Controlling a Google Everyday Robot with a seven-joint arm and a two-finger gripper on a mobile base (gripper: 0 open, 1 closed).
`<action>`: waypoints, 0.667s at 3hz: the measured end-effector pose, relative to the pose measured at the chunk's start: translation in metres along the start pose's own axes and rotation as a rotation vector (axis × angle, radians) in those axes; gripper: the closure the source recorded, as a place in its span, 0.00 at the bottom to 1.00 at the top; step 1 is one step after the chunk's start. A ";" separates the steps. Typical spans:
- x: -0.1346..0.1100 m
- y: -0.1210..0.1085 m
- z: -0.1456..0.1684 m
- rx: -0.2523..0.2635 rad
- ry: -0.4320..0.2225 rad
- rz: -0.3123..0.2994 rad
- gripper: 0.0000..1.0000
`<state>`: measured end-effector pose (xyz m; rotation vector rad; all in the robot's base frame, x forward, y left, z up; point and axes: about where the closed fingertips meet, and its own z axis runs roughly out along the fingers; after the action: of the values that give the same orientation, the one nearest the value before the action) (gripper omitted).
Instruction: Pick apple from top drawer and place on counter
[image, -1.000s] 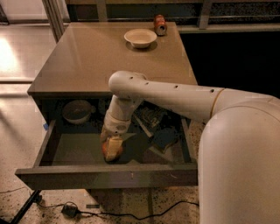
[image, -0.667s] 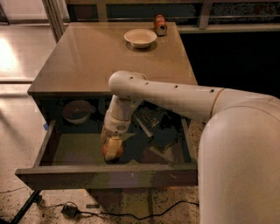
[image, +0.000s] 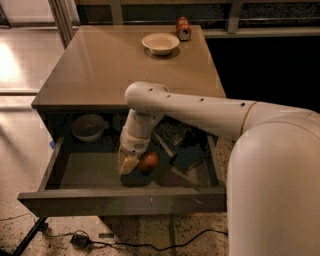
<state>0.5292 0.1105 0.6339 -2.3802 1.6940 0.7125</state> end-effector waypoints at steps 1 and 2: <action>0.000 0.000 0.000 0.000 0.000 0.000 0.97; 0.000 0.000 0.000 0.000 0.000 0.000 0.74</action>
Offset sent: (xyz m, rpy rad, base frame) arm 0.0000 0.0000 0.0000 0.0000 0.0001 0.0000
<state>0.5292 0.1106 0.6338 -2.3804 1.6940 0.7127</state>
